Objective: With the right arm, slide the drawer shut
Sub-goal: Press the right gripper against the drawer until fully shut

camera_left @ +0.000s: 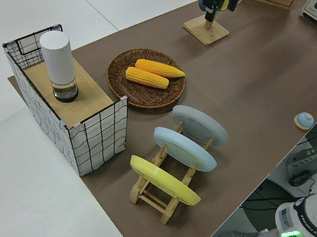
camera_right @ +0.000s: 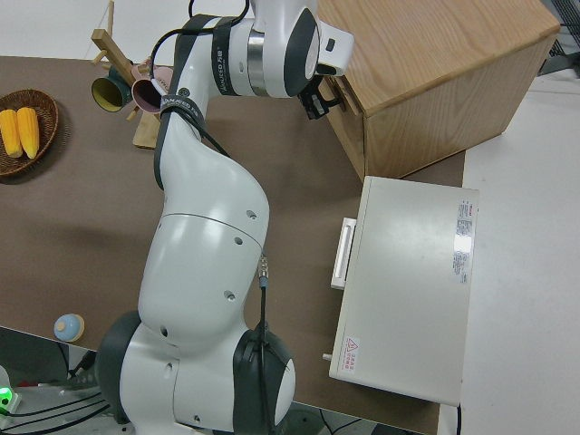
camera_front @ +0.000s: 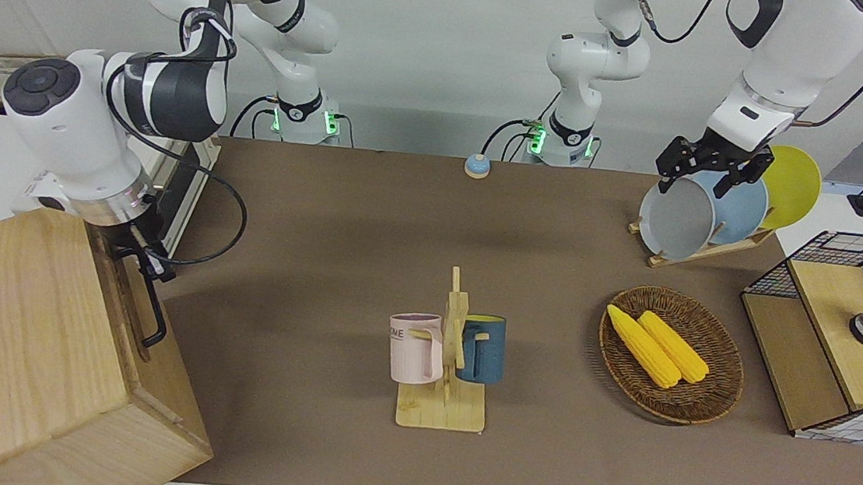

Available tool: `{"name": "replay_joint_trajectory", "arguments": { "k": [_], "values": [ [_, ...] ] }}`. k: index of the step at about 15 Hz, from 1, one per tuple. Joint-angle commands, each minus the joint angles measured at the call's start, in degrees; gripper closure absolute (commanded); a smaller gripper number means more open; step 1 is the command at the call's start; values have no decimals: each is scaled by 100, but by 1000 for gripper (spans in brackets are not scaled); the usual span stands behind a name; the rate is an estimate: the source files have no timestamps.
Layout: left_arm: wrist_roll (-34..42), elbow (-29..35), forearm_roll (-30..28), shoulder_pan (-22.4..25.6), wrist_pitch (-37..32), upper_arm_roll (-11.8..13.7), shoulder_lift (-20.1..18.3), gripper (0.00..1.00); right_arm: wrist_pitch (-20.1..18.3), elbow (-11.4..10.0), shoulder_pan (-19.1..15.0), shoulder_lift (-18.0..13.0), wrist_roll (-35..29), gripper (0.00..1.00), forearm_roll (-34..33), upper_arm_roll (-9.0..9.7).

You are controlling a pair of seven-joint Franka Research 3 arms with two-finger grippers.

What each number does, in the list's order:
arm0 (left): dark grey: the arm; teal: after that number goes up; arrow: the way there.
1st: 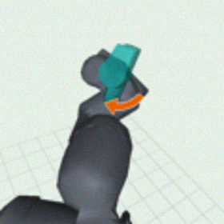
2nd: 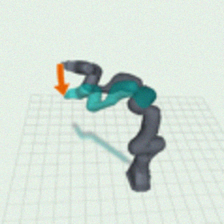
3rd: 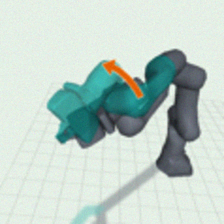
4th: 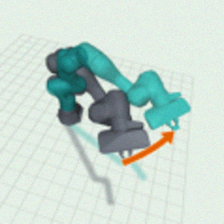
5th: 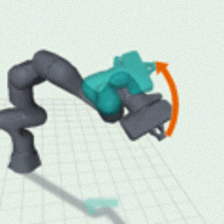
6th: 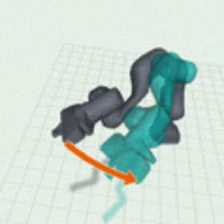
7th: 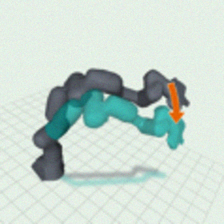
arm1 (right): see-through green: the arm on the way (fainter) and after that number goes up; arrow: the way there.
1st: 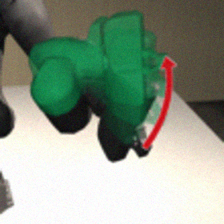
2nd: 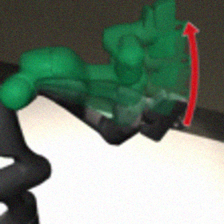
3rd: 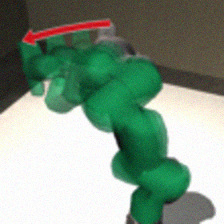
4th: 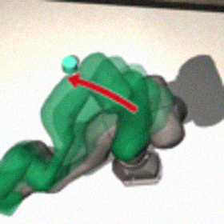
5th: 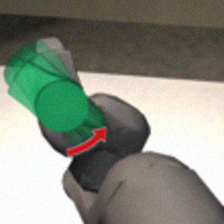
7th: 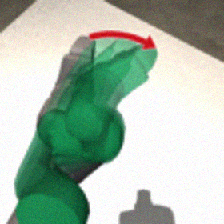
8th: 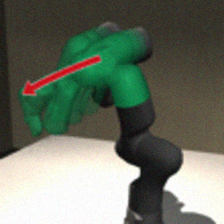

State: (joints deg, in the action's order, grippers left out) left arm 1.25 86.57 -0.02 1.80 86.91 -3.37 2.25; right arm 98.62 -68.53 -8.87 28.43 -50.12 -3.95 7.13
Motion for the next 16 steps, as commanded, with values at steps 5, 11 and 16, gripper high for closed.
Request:
{"name": "replay_joint_trajectory", "arguments": {
  "k": [5,11,16],
  "values": [
    [51,-149,99,31,-113,-41,65,7,-45,244,-46,198,187,1000,-194,122],
    [51,-140,99,31,-113,-41,65,7,-124,191,973,14,178,1000,-334,60],
    [51,-140,99,31,-113,-41,65,7,-167,-721,1624,-960,633,1000,-247,43]
  ]
}}
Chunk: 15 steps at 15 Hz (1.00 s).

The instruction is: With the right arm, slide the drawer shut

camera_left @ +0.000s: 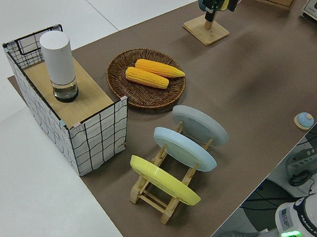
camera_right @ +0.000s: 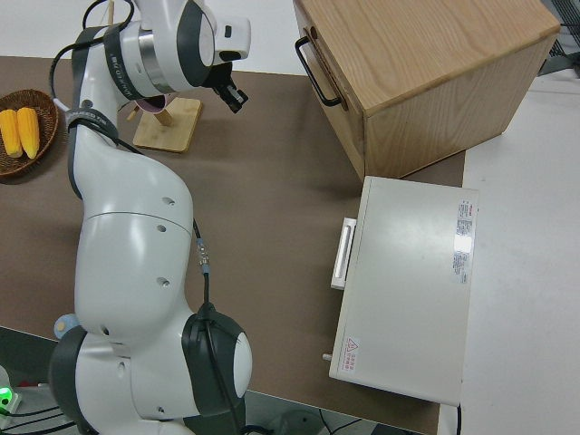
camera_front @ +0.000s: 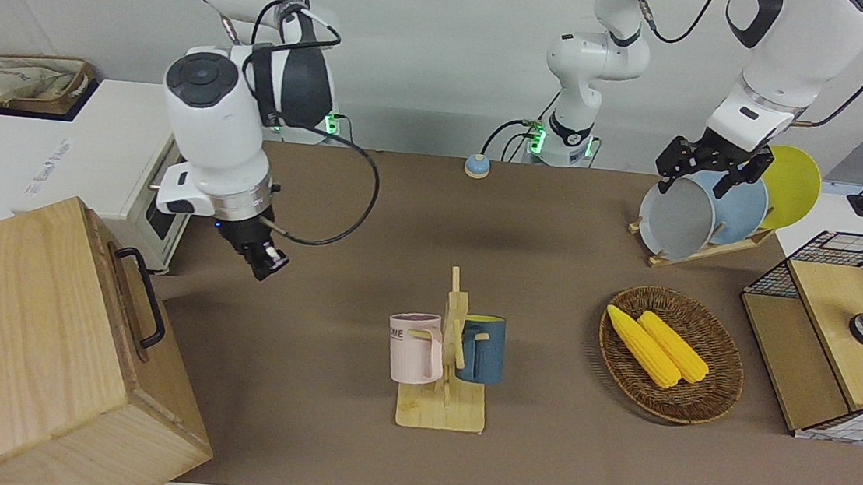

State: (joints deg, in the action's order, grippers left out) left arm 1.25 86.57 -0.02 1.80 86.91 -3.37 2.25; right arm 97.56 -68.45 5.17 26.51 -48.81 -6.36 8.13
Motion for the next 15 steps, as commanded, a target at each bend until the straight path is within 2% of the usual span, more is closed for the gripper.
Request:
{"name": "replay_joint_trajectory", "arguments": {
  "k": [1,3,6,8,11,13,15],
  "values": [
    [51,-140,99,31,-113,-41,65,7,-157,-888,326,-987,774,1000,-6,-57],
    [51,-149,99,31,-113,-41,65,7,-394,-1152,476,-1392,1232,1000,3,-57],
    [51,-149,99,31,-113,-41,65,7,-842,-1232,494,-1832,1838,1000,283,-31],
    [51,-140,99,31,-113,-41,65,7,-1036,-1354,337,-2157,2417,1000,520,-31],
    [51,-140,99,31,-113,-41,65,7,-1107,-1854,73,-2728,3296,1000,688,-31],
    [51,-149,99,31,-113,-41,74,7,-1186,-2005,37,-2922,3632,1000,688,-48],
    [51,-149,99,31,-113,-41,65,7,-1318,-2005,-42,-3002,3948,1000,645,-74]
  ]
}}
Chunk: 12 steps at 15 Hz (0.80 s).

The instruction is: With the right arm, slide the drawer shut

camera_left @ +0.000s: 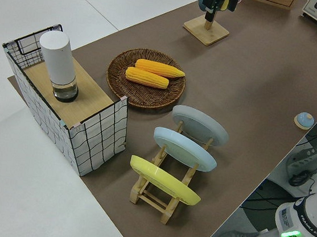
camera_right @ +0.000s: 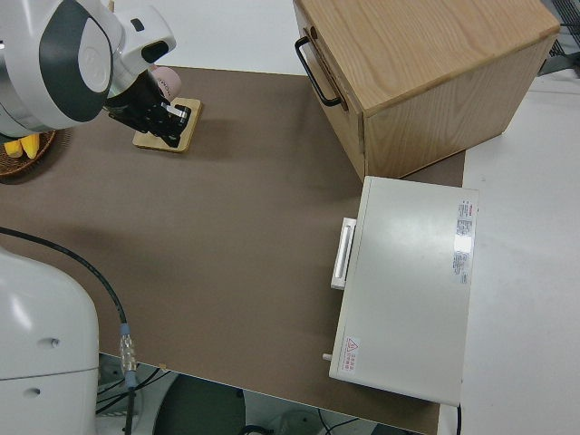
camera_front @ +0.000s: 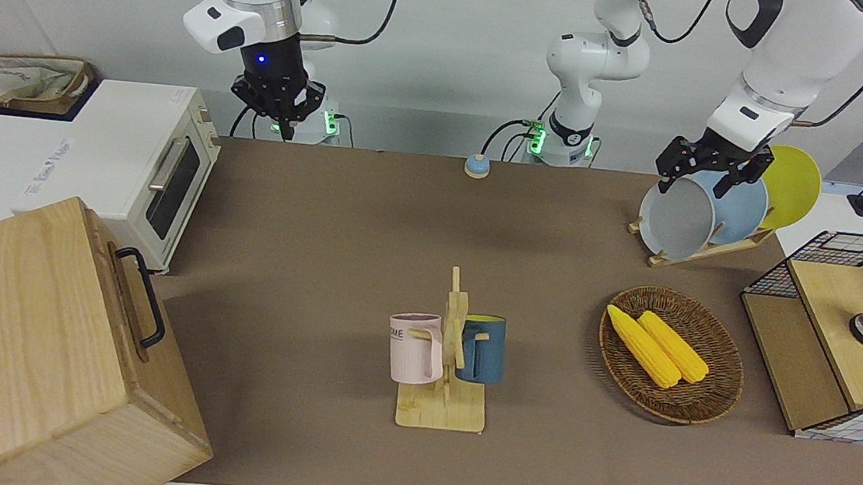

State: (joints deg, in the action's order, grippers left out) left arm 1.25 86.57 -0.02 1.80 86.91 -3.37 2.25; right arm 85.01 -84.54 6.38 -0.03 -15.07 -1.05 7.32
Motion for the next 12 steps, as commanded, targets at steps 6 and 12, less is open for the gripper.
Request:
{"name": "replay_joint_trajectory", "arguments": {
  "k": [6,12],
  "values": [
    [51,-140,98,31,-113,-41,65,7,-160,-256,-462,-270,1129,32,78,-2],
    [51,-149,98,31,-113,-41,74,7,-169,166,-638,-24,1147,11,70,-2]
  ]
}}
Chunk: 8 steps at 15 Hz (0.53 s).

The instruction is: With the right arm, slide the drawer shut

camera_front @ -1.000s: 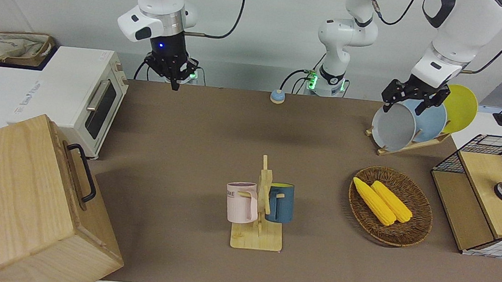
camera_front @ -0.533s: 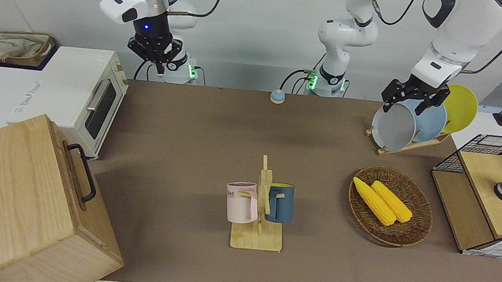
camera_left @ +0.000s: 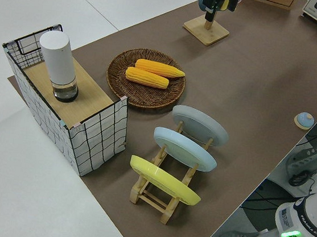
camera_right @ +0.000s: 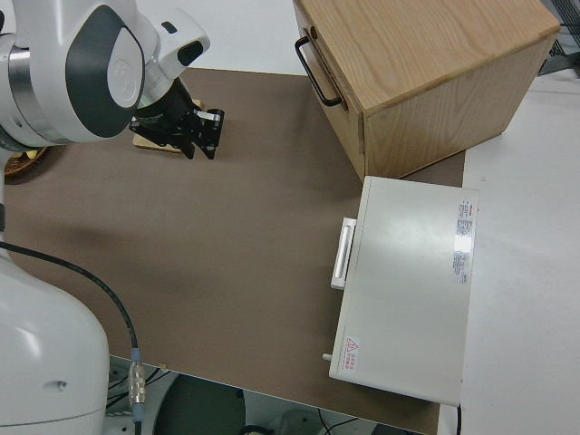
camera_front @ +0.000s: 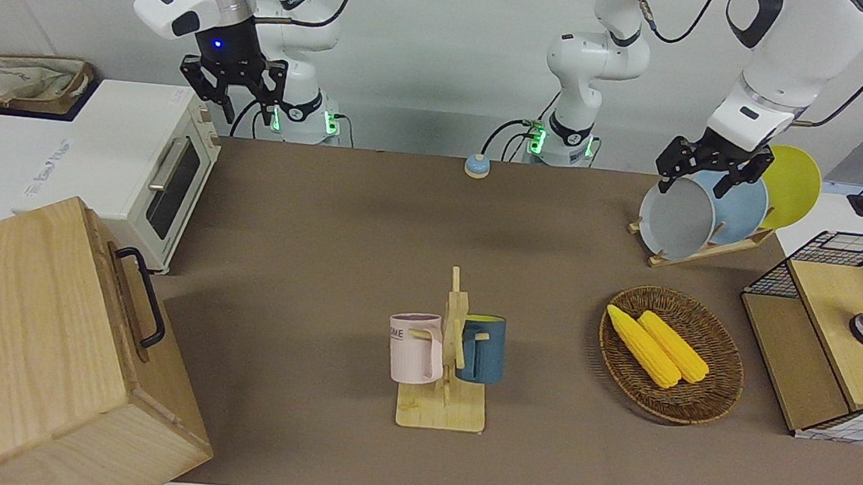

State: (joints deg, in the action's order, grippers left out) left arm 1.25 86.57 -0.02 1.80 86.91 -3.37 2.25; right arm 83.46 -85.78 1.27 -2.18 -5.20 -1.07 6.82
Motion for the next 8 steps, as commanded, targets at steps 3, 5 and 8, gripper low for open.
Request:
{"name": "replay_joint_trajectory", "arguments": {
  "k": [3,5,8],
  "values": [
    [51,-149,98,31,-113,-41,65,7,-23,316,-135,209,169,9,45,39],
    [51,-140,98,31,-113,-41,65,7,-23,316,-188,218,169,11,54,47],
    [51,-140,98,31,-113,-41,65,7,-23,316,-180,218,160,11,45,47]
  ]
}}
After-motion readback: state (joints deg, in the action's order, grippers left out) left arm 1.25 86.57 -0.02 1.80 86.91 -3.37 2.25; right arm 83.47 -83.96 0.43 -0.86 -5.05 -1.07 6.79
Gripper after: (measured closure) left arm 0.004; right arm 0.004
